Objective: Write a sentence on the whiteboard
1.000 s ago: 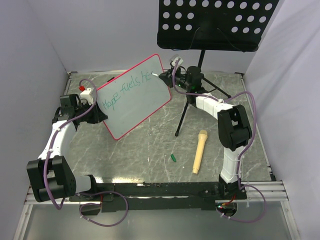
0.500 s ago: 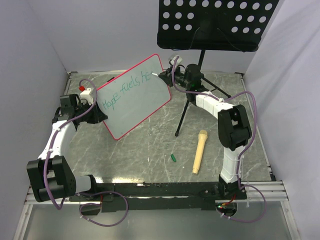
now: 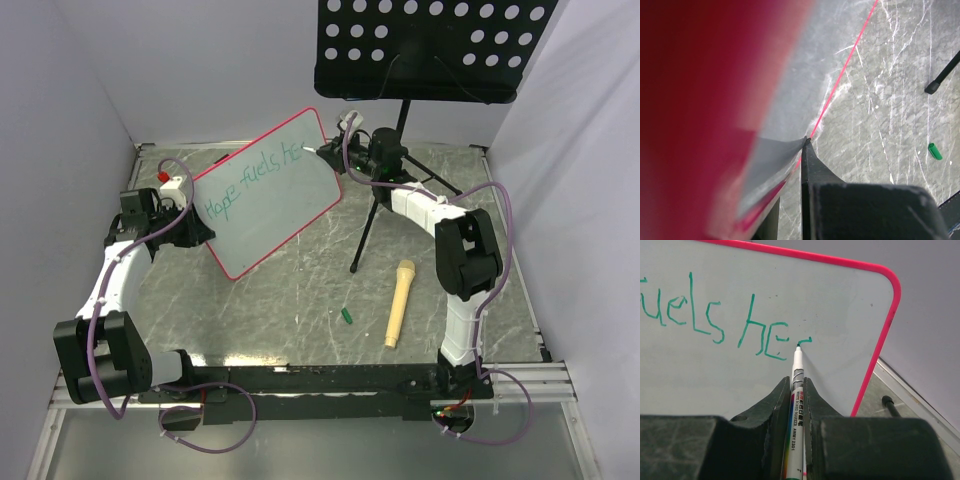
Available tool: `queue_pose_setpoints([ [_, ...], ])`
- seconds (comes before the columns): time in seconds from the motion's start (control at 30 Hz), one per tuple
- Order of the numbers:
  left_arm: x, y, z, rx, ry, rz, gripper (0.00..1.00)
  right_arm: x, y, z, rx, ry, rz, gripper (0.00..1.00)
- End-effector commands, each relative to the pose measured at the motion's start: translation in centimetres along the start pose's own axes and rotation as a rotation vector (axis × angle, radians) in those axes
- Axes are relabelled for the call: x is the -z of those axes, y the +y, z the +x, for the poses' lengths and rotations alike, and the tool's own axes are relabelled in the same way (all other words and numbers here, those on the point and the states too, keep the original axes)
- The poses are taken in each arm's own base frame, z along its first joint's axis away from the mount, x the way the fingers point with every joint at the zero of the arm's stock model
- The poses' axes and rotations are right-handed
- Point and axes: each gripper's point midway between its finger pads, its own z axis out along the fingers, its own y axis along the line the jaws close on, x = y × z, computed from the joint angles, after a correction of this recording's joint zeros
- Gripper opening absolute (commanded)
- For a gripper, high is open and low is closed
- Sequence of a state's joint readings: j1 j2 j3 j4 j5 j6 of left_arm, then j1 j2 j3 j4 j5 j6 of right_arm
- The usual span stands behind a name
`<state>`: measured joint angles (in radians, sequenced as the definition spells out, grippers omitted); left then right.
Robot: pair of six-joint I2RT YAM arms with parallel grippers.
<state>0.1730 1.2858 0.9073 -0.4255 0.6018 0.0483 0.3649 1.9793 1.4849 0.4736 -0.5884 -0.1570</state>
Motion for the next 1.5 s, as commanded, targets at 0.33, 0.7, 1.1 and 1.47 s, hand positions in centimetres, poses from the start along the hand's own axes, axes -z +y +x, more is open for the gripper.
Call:
queue_pose_setpoints([
  [0.33, 1.7, 7.0, 9.0, -0.098, 0.36, -0.346, 0.01, 0.4, 0.4, -0.4, 0.033, -0.01, -0.023, 0.0],
  [0.7, 1.7, 7.0, 9.0, -0.098, 0.359, -0.347, 0.01, 0.7, -0.8, -0.7, 0.031, -0.019, 0.025, 0.0],
  [1.1, 1.6, 7.1, 9.0, -0.095, 0.358, -0.347, 0.01, 1.0, -1.5, -1.1, 0.025, -0.034, 0.05, 0.0],
  [1.47, 1.5, 7.0, 9.2, -0.088, 0.36, -0.343, 0.01, 0.8, -1.8, -2.0, 0.024, -0.059, 0.055, 0.0],
])
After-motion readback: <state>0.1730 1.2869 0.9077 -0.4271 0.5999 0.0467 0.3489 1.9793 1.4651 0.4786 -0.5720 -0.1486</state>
